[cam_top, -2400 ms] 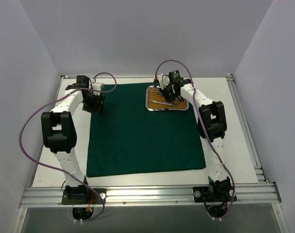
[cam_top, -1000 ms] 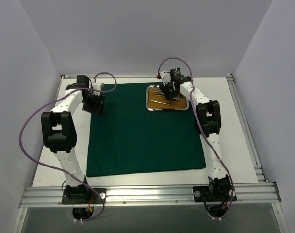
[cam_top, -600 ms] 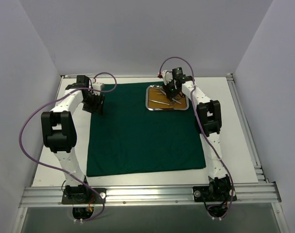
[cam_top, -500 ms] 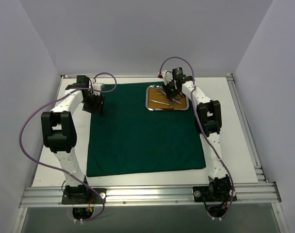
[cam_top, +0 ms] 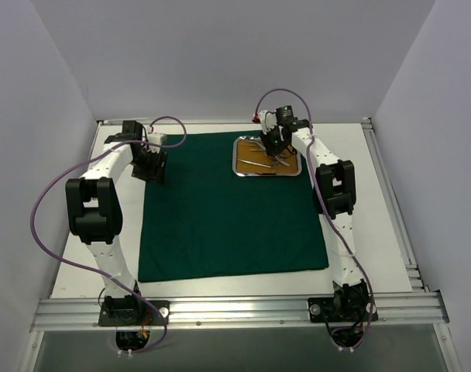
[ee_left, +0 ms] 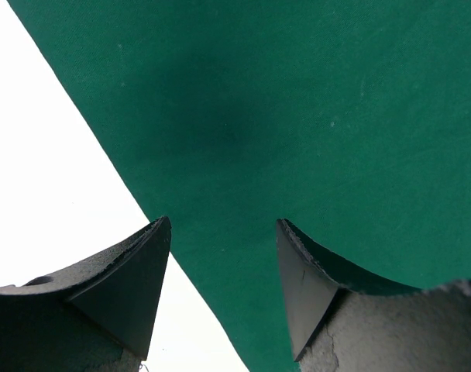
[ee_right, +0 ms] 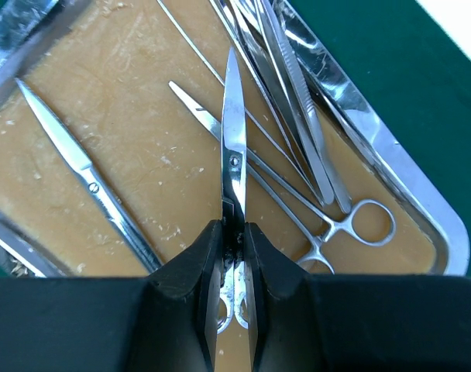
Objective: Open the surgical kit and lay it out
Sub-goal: Pick up the medical item from the container, then place the medical item in the surgical kit.
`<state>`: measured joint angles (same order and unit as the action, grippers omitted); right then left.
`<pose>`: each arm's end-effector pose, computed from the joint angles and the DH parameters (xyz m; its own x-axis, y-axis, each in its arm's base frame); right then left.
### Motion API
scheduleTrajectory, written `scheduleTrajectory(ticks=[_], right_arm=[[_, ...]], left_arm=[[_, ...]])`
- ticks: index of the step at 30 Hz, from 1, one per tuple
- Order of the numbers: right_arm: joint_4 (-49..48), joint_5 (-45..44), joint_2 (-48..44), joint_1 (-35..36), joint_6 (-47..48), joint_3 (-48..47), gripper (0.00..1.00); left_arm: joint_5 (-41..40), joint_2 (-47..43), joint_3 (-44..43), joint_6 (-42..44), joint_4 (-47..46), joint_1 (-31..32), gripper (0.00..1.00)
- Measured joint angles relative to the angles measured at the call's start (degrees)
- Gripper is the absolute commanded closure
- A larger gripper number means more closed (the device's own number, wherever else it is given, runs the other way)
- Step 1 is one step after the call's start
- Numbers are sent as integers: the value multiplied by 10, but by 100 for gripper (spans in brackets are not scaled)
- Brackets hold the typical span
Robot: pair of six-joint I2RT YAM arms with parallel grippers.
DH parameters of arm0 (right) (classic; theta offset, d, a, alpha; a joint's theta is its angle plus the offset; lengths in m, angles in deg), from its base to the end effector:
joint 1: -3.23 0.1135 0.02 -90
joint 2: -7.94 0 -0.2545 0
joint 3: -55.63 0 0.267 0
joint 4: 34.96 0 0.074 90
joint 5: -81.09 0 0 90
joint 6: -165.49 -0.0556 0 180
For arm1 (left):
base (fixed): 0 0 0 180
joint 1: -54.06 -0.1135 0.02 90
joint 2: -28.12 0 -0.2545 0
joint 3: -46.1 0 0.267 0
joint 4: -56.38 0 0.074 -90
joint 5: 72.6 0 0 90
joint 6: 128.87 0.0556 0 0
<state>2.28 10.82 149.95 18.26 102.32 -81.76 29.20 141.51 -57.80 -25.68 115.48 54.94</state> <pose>0.5561 0.1687 0.1643 -0.3553 -0.5353 -0.7663 -0.7254 0.6749 -0.1351 0.4310 -0.0180 0.1835 -0.8859 0.2370 -0.3989 0.2997 0.9486 -0.1021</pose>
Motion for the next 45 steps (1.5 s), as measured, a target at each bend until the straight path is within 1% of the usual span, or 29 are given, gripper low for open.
scheduleTrajectory(ticks=[13,17,20,24,26,29,31,34,39,41,45], right_arm=[[-1,6,-32,0,-8,19,100],[-20,12,-63,0,-42,60,100],[-65,24,-120,4,-84,131,100],[-143,33,-208,20,-148,222,100],[-193,33,-248,39,-179,261,100],[-271,34,-293,77,-233,311,100],[-329,37,-316,106,-273,345,100],[-386,37,-330,147,-313,376,100],[-431,44,-332,190,-354,391,100],[-452,52,-340,194,-370,406,100],[-489,69,-369,191,-395,438,100]], left_arm=[[0,0,0,2,0,0,34],[4,0,0,4,0,0,35],[19,0,-1,8,2,0,35],[76,-3,-16,10,11,-2,34],[117,-5,-35,5,17,-2,31],[189,-18,-65,-24,11,-2,28],[224,-36,-70,-48,-7,2,26],[254,-77,-68,-81,-37,20,23],[306,-153,-47,-102,-85,75,24],[329,-175,-36,-101,-99,78,26],[366,-201,5,-91,-137,64,27]])
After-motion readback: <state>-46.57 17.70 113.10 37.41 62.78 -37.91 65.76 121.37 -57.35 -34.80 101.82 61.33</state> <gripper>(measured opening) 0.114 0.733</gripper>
